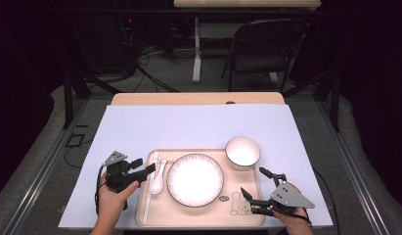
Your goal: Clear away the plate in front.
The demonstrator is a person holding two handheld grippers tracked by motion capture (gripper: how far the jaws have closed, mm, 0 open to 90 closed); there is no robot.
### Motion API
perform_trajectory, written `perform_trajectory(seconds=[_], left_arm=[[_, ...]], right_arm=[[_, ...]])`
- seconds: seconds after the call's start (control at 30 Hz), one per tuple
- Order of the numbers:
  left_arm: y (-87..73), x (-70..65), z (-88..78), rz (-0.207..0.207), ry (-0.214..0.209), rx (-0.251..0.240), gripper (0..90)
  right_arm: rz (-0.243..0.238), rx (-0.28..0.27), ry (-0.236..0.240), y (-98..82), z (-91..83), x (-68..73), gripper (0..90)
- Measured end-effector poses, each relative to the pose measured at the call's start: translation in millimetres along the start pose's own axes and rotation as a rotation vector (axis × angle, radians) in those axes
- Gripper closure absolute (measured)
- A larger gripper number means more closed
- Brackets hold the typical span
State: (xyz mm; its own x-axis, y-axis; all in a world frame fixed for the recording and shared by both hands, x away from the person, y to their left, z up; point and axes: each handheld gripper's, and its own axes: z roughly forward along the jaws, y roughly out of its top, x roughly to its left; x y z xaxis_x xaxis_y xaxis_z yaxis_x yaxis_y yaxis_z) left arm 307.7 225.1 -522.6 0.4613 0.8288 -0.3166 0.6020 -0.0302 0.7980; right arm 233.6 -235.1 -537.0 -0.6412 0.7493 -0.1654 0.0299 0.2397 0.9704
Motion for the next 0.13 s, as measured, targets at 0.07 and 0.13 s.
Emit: perform_trajectory(seconds=[0.07,0.13], left_arm=[[-0.3,1.8,0.2,-0.002,0.005,0.005,35.7],[-0.6,3.1,0.6,-0.006,0.013,0.006,35.4]], right_arm=[[-0.002,0.0,-0.001,0.0,-0.1,0.0,13.9],[-0.001,-0.001,-0.002,-0.2,-0.4,0.0,14.0]])
